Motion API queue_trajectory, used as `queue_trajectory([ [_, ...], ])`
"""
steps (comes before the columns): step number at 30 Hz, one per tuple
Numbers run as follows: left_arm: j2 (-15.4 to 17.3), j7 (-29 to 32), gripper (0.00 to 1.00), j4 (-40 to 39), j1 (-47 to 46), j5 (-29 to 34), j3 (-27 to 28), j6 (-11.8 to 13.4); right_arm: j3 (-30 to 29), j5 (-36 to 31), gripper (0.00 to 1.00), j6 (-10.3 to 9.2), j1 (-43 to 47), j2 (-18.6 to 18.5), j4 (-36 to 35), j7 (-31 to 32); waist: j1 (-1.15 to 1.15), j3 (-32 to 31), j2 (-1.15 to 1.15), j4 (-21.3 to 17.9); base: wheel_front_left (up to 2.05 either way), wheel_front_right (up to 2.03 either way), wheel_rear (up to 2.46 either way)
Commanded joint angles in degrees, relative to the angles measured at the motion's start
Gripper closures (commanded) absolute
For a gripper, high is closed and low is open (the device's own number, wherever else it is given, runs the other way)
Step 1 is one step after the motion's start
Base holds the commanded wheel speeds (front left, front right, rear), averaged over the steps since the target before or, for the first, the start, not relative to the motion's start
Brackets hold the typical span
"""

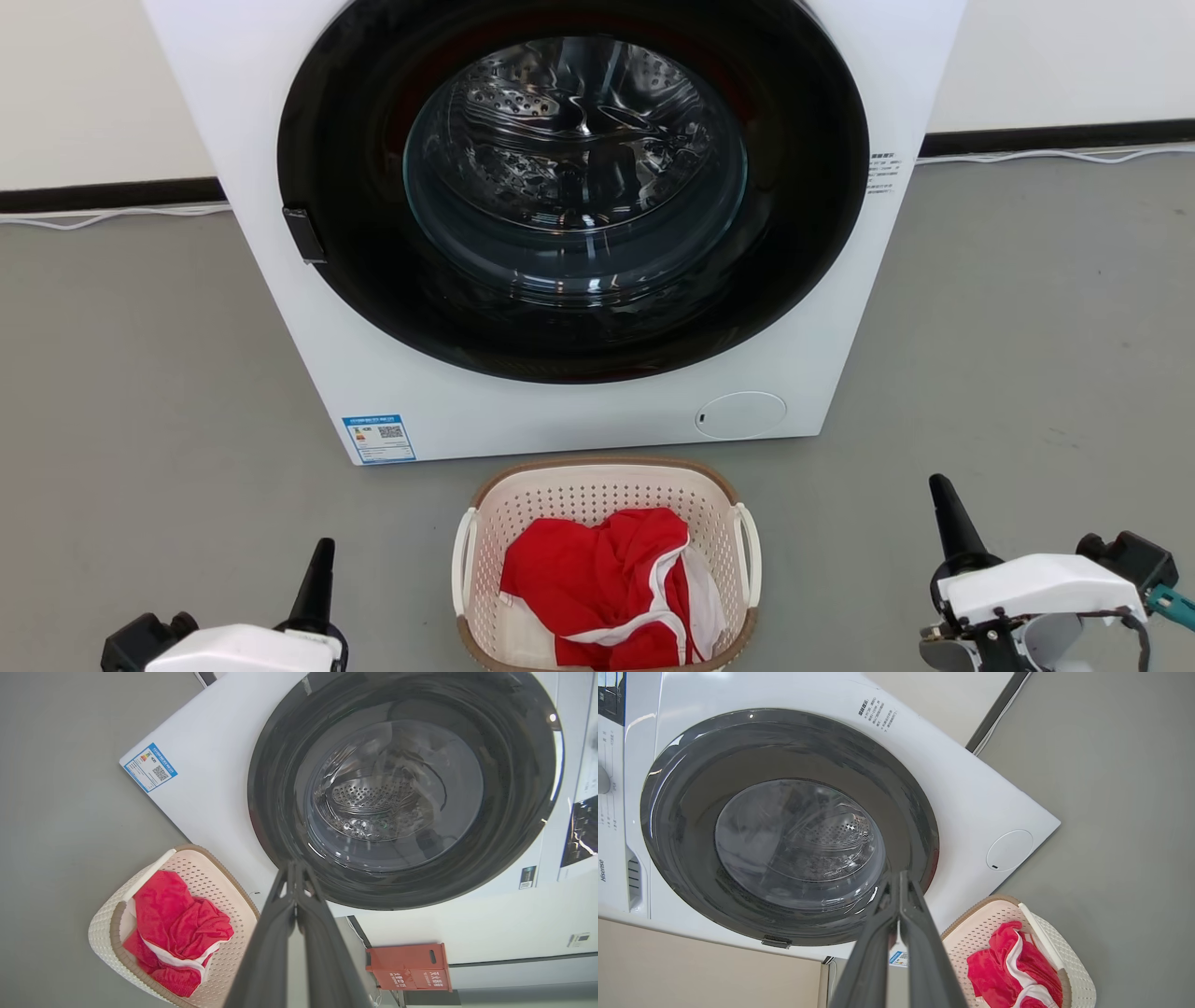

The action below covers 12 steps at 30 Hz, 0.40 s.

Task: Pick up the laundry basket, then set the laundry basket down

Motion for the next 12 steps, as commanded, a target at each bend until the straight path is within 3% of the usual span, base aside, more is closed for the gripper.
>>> queue_trajectory([
  [1, 0.2, 0.7, 1.00, -1.9, -3.2, -1.9, 1.5, -0.7, 0.5, 2.3, 1.00, 0.24, -1.0, -0.1, -2.5, 0.7, 0.00, 0.0, 0.00, 0.1, 0.00, 0.00, 0.00],
  [12, 0.1, 1.9, 1.00, -2.5, -3.8, -6.8, 2.0, -1.4, -0.3, 8.8, 1.00, 0.25, -0.6, -0.1, -4.1, 1.9, 0.00, 0.1, 0.00, 0.7, 0.00, 0.00, 0.00],
])
